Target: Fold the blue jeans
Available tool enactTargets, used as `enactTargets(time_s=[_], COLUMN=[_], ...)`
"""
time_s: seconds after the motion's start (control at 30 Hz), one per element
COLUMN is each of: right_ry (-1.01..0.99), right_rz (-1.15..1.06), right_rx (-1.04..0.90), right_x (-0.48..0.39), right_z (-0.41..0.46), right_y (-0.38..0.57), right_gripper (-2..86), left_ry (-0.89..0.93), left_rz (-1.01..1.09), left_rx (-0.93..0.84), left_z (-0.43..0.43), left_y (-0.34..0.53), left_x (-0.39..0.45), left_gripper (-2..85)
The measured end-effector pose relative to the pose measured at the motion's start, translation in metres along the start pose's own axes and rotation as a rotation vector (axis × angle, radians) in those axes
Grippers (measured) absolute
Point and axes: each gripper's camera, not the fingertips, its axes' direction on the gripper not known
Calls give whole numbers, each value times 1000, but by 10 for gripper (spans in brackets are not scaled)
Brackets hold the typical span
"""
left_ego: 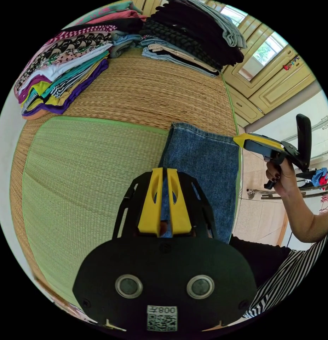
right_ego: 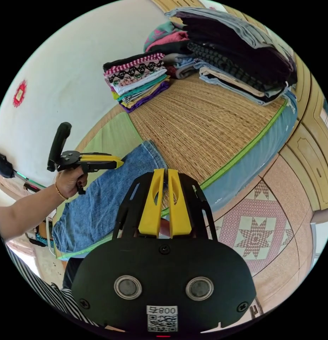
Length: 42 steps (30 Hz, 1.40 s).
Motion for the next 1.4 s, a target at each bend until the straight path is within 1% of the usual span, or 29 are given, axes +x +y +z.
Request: enactTargets(time_s=[0.07, 0.2, 0.27, 0.33, 0.43, 0.6, 0.63, 0.7, 0.87, 1.03, 1.2, 1.4], right_ry=[-17, -32, -80, -86, -77, -160, -181, -220, -350, -433, -485, -511], right_rz=[33, 61, 52, 45, 42, 56, 63, 86, 140, 149, 142, 89], right_rx=[22, 37, 29, 10, -14, -7, -5, -5, -11, 15, 46, 78], right_x=[16, 35, 43, 46, 52, 67, 71, 78, 96, 95, 79, 38], right_z=[-7, -18, -16, -12, -6, -3, -2, -2, -2, -12, -25, -50], right_y=[3, 11, 12, 9, 2, -6, -7, -8, -7, -5, -3, 0], right_gripper=[46, 75, 89, 93, 92, 81, 78, 74, 59, 46, 39, 33], left_ry=[-12, -1, 29, 64, 103, 115, 186, 196, 300, 329, 318, 315], left_rz=[-12, 2, -4, -17, -30, 4, 25, 8, -71, -59, -32, -7], left_rx=[27, 17, 12, 5, 11, -13, -23, -34, -15, 20, 34, 73], left_z=[-3, 0, 6, 12, 16, 21, 22, 23, 18, -2, -26, -63], left_y=[-6, -18, -27, -34, -44, -51, -53, -52, -39, -21, 1, 41], left_x=[1, 0, -3, -5, -9, -12, -13, -17, -36, -40, -41, -45], left_gripper=[53, 77, 88, 92, 90, 71, 63, 46, 25, 18, 15, 13])
